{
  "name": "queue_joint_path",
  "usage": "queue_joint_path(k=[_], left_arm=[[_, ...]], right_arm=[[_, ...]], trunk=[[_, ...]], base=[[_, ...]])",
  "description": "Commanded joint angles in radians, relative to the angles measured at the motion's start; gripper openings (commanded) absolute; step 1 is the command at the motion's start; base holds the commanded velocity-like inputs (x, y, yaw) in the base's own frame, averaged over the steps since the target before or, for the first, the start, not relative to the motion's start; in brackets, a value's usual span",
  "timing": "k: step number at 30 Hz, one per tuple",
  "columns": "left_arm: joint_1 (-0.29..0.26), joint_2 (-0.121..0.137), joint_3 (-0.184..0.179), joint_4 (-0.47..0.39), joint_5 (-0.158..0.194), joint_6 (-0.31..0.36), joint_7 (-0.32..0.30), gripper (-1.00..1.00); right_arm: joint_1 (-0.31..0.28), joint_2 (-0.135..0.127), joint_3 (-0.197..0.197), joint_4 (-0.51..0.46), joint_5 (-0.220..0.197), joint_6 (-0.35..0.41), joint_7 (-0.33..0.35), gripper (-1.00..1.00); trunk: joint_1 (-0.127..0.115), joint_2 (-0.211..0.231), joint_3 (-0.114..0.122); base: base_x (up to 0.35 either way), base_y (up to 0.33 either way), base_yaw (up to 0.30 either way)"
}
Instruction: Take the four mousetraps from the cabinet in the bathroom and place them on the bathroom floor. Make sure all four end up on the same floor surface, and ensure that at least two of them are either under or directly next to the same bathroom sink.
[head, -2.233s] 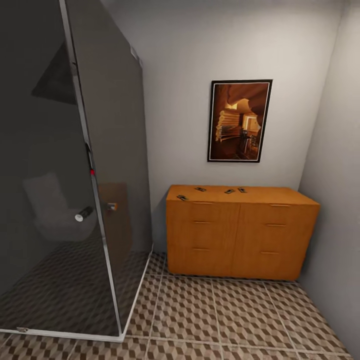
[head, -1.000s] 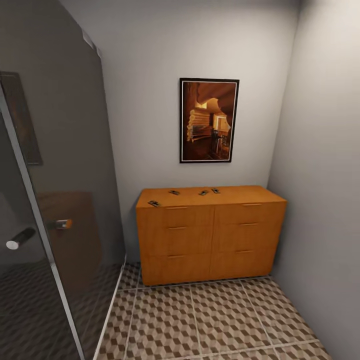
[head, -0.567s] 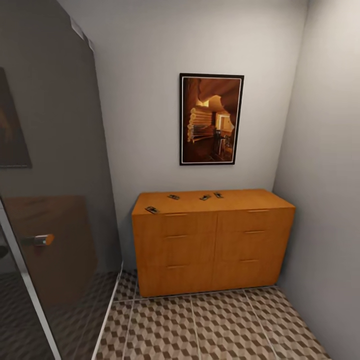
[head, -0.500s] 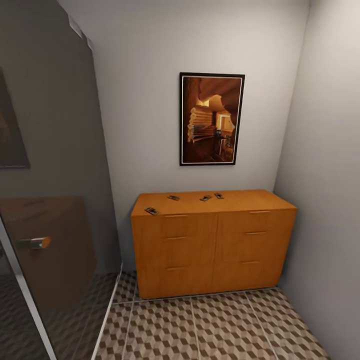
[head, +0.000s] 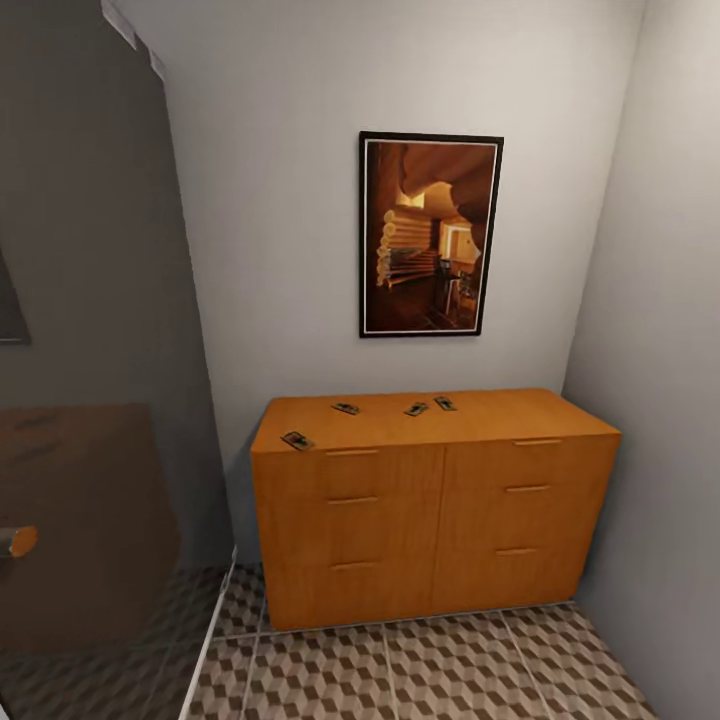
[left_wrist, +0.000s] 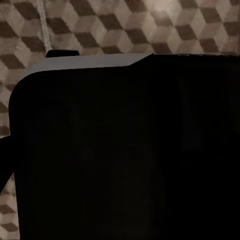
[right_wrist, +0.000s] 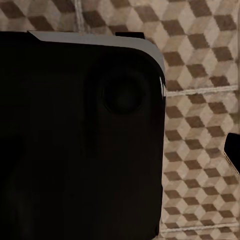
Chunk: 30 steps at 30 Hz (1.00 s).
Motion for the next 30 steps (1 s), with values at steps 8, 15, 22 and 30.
queue_joint_path(k=[8,15,22,30], left_arm=[[0.0,0.0,0.001,-0.001,0.001,-0.003,-0.001,1.0],[0.0,0.0,0.002,-0.001,0.001,-0.003,-0.001,1.0],[0.0,0.0,0.002,-0.001,0.001,-0.003,-0.001,1.0],[0.0,0.0,0.002,-0.001,0.001,-0.004,-0.001,1.0]], right_arm=[[0.0,0.0,0.001,0.0,0.001,-0.004,-0.001,1.0],[0.0,0.0,0.001,0.0,0.002,-0.004,-0.001,1.0],[-0.001,0.0,0.001,0.0,0.003,-0.004,-0.001,1.0],[-0.001,0.0,0.001,0.0,0.003,-0.004,-0.001,1.0]], trunk=[[0.001,0.0,-0.001],[0.001,0.0,-0.001],[0.001,0.0,-0.001],[0.001,0.0,-0.001]], base=[[0.32,0.0,0.0],[0.32,0.0,0.0],[0.32,0.0,0.0],[0.306,0.0,0.0]])
